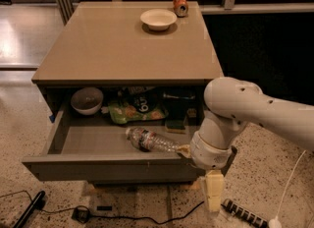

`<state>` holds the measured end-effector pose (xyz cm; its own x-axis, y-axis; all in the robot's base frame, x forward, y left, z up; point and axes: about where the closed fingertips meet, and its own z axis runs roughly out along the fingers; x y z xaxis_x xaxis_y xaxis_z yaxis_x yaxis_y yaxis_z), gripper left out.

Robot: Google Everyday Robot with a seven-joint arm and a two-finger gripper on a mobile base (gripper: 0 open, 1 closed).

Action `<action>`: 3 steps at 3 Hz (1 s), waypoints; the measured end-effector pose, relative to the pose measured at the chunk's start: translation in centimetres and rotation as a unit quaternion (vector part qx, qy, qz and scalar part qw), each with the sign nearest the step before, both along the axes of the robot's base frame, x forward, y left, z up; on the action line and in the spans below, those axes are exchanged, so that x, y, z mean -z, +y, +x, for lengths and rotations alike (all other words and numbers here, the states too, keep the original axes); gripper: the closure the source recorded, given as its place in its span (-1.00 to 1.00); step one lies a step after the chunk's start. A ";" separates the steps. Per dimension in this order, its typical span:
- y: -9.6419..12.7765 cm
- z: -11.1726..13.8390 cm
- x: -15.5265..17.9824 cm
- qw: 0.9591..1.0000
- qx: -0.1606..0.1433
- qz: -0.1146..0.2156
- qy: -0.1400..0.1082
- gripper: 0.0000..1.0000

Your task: Open top drawer

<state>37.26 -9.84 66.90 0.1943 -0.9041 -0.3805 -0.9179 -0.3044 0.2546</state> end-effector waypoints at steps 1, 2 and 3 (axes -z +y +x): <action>0.0 -1.2 0.1 1.000 -0.012 0.000 0.006 -1.00; 0.1 -1.6 0.0 1.000 -0.018 0.000 0.010 -1.00; -0.2 -2.5 0.0 0.999 -0.032 -0.001 0.015 -1.00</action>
Offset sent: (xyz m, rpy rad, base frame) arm -0.0262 0.0013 -0.0055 0.0002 0.0448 0.0668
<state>34.72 -10.03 66.92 0.2405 -0.8905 -0.3862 -0.8880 -0.3625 0.2830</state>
